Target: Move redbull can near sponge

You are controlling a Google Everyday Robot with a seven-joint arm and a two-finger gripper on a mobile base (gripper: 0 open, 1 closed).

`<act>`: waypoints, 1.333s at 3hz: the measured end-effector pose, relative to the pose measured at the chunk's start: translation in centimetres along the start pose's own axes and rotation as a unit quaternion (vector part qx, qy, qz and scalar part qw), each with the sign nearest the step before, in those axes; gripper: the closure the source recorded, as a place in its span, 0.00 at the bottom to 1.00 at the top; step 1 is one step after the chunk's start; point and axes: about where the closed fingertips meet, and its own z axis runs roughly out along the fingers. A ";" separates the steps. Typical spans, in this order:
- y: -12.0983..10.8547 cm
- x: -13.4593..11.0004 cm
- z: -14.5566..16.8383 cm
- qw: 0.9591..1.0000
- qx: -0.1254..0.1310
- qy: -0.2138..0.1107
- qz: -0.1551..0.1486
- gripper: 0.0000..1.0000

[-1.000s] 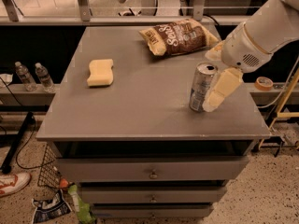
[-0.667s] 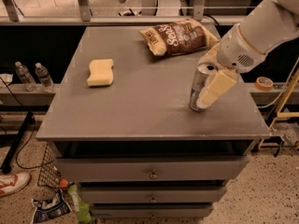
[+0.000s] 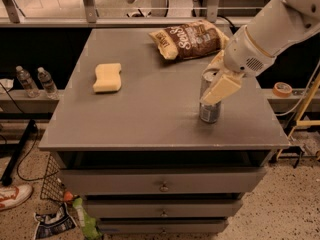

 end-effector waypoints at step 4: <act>-1.6 -8.1 0.6 0.997 -0.002 -0.049 -0.067 1.00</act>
Offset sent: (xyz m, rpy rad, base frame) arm 0.0382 0.1125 0.0653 0.0709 -0.1306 0.2150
